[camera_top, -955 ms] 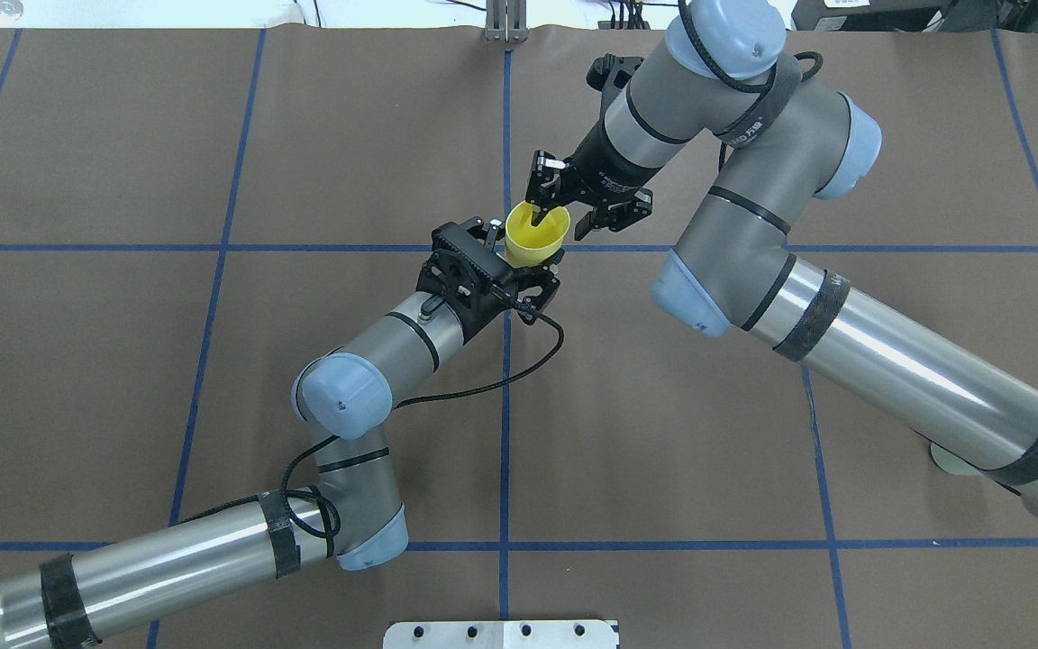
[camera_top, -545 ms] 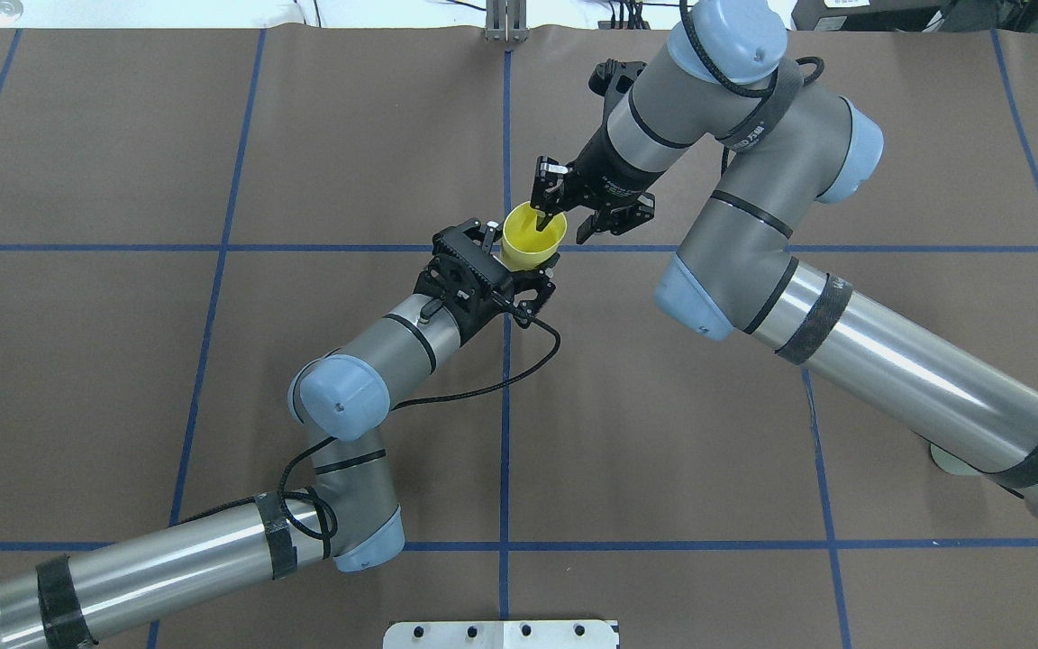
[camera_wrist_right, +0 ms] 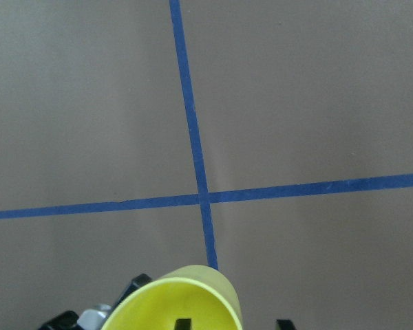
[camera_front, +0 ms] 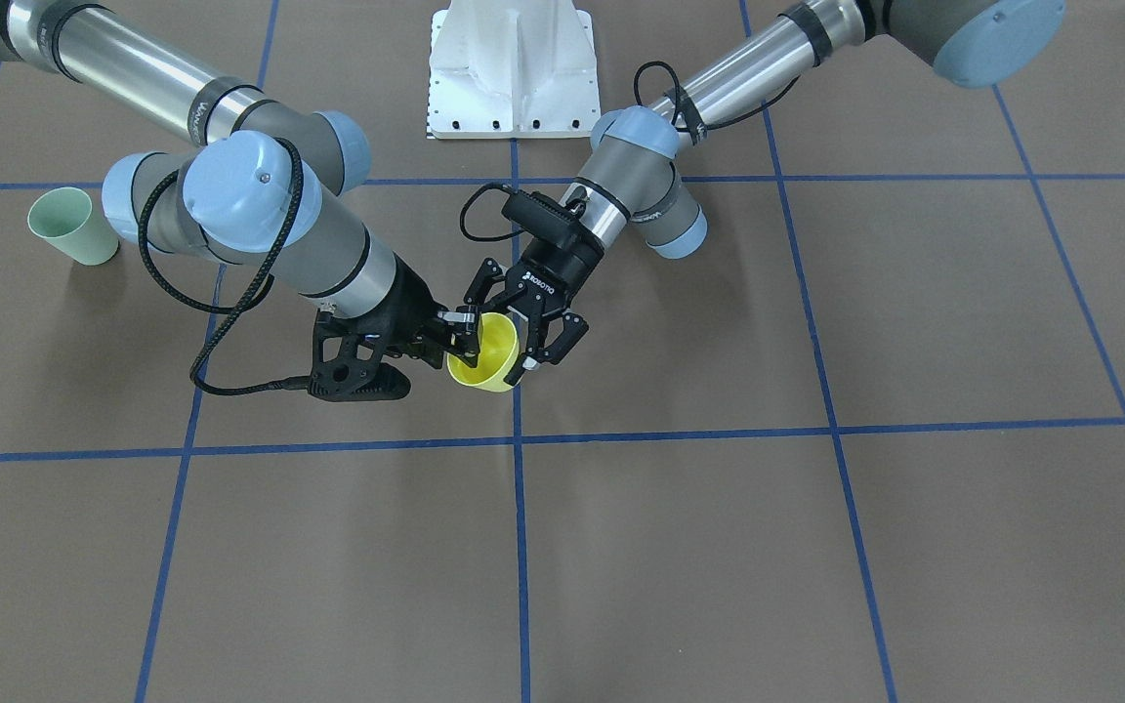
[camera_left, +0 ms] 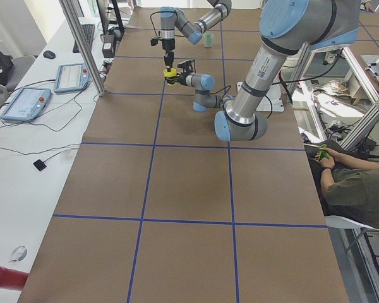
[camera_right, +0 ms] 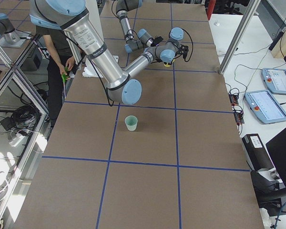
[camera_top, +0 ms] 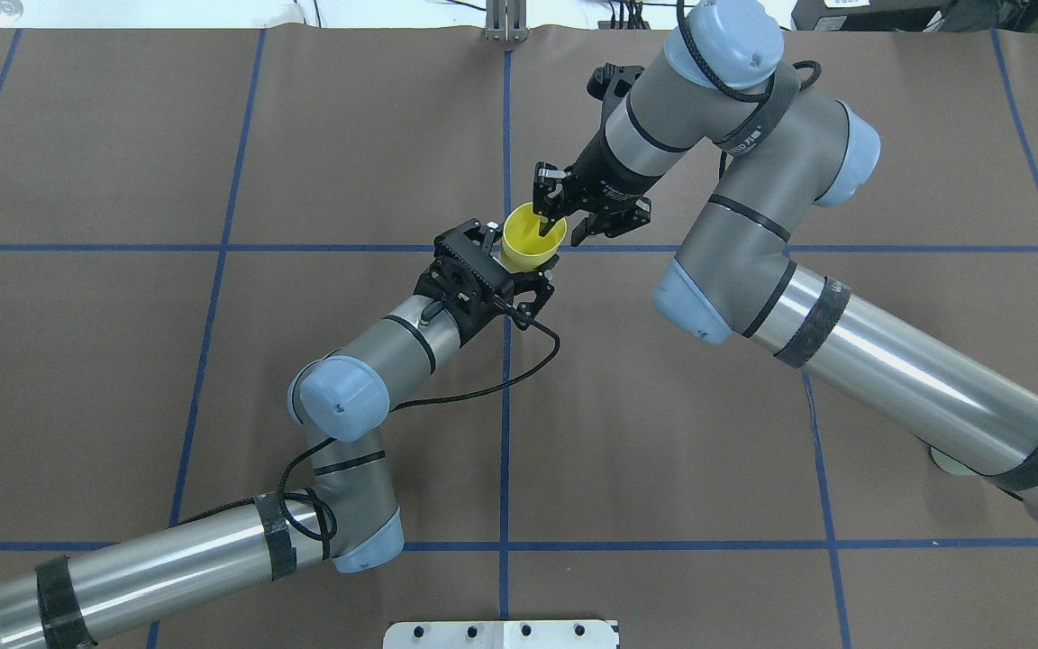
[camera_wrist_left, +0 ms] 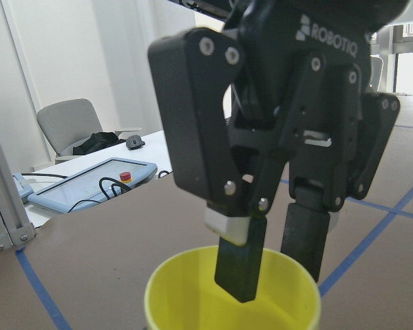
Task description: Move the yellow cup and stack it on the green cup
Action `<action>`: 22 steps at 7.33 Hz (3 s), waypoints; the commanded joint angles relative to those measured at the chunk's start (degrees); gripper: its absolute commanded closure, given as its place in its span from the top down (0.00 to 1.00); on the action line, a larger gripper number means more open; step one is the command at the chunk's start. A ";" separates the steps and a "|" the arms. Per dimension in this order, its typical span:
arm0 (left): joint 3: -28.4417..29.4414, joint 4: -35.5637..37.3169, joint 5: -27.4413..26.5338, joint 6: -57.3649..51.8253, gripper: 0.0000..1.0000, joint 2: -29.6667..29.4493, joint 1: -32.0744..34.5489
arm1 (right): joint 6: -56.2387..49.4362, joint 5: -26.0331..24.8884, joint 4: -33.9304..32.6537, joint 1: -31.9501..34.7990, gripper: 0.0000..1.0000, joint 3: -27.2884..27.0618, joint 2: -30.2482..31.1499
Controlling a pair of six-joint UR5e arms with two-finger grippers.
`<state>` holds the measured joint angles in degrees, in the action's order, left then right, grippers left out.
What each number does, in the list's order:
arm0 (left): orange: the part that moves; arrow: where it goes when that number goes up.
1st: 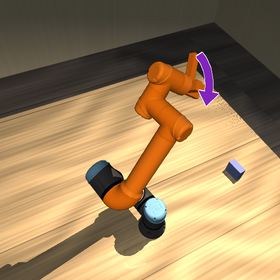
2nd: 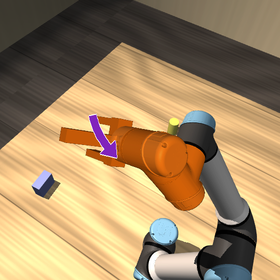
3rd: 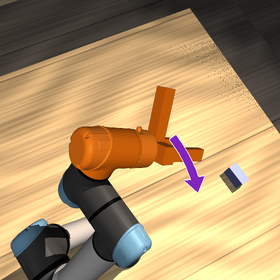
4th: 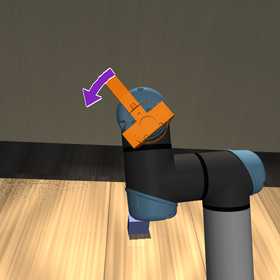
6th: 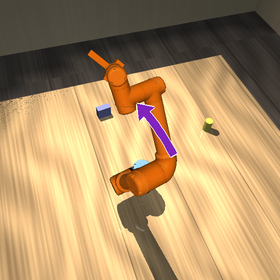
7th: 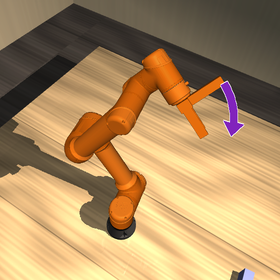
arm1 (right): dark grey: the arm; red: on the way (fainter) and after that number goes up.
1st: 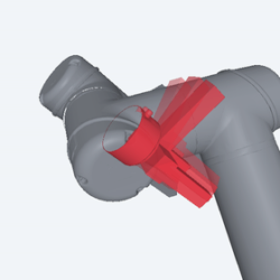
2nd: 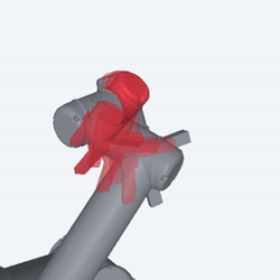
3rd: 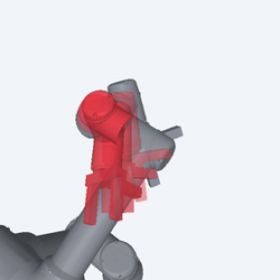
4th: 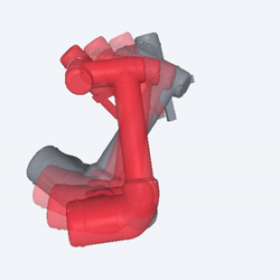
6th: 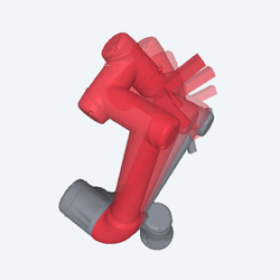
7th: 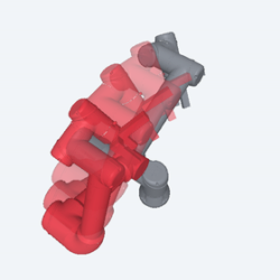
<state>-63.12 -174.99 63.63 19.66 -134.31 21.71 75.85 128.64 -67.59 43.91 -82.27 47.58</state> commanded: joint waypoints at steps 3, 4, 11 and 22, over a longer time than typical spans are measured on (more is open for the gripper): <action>0.01 0.00 0.00 -1.47 0.57 0.19 -0.09 | 0.09 -0.06 0.00 -0.14 0.22 0.00 0.23; -0.07 0.00 0.00 -1.47 0.59 0.19 -0.09 | 0.00 -0.06 0.00 -0.14 0.10 0.00 0.23; -0.25 -0.35 0.00 -0.94 1.00 0.28 -0.53 | 0.00 0.73 0.00 -0.14 0.00 -3.60 4.10; 0.63 20.55 4.61 25.10 0.99 0.81 15.96 | -34.92 1.05 -9.76 22.87 0.00 -40.41 55.55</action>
<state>-62.52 -158.31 63.81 37.60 -133.67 34.11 49.29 127.06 -77.26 64.10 -119.78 95.71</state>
